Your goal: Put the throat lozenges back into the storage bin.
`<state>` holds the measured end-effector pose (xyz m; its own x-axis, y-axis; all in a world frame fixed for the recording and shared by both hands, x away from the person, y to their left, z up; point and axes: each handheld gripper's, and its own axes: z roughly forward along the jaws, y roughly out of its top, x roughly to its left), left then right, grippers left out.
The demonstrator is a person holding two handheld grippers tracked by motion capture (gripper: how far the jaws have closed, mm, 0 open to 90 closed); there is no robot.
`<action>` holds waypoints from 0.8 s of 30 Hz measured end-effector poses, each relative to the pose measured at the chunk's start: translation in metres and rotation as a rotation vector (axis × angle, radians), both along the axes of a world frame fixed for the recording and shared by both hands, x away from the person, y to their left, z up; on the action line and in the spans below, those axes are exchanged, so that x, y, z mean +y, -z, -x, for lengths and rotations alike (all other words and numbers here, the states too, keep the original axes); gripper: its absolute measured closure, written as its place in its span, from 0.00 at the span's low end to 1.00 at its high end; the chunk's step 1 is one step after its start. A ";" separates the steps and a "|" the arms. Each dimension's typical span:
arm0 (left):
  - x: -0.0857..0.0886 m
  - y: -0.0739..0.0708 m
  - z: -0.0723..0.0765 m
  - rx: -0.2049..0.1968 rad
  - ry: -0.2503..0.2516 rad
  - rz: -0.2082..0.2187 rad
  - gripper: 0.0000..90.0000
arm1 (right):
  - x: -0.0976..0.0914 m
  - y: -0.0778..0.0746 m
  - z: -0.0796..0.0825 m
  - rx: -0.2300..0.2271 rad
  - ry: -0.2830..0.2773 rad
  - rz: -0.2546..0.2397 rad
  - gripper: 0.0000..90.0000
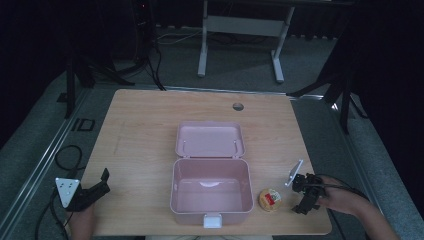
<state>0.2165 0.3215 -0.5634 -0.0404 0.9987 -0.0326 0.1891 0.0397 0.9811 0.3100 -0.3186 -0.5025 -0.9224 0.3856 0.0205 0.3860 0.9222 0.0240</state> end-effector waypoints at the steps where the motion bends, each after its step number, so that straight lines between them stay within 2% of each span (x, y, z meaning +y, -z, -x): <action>1: 0.000 0.000 0.000 0.000 0.000 0.000 0.00 | 0.000 0.000 0.000 0.000 0.000 0.000 0.16; 3: 0.000 0.000 0.000 0.001 0.004 0.002 0.00 | 0.011 -0.001 0.001 0.021 -0.050 0.003 0.14; 6: 0.000 0.000 0.000 -0.001 0.007 0.006 0.00 | 0.021 -0.001 0.001 0.035 -0.080 0.011 0.15; 9: 0.001 0.000 0.000 -0.001 0.008 0.008 0.00 | 0.029 0.002 0.002 0.048 -0.118 0.041 0.15; 16: 0.001 0.000 0.000 -0.002 0.012 0.010 0.00 | 0.046 0.005 0.000 0.069 -0.165 0.067 0.15; 24: 0.001 0.000 0.000 -0.005 0.016 0.017 0.00 | 0.069 0.006 -0.004 0.070 -0.212 0.080 0.15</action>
